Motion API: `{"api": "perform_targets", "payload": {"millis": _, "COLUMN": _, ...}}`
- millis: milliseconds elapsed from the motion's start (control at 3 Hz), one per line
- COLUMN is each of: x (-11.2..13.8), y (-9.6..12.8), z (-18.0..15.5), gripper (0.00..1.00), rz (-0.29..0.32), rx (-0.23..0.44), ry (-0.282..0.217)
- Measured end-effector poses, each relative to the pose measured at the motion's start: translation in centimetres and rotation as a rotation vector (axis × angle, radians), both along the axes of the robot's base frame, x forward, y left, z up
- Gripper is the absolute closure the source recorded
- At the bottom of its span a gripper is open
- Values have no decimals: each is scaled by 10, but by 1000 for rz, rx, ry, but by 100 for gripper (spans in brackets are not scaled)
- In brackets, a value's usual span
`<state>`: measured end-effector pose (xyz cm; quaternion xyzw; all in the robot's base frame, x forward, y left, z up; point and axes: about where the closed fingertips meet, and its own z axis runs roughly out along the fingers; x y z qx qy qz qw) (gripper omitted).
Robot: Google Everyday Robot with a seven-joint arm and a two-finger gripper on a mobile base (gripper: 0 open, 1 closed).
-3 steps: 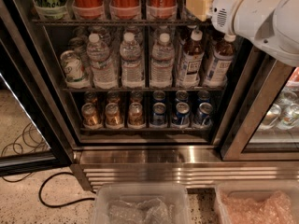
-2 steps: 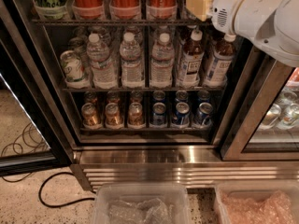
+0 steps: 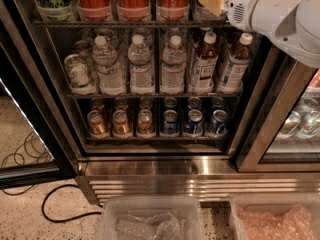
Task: Pick redbull can from top shelf of fridge
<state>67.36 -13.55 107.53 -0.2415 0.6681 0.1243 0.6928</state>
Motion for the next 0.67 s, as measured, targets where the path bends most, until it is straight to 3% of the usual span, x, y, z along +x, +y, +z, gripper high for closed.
{"api": "perform_targets", "payload": {"millis": 667, "x": -3, "y": -4, "z": 10, "gripper": 100, "rz": -2, "rx": -9, "ry": -31}}
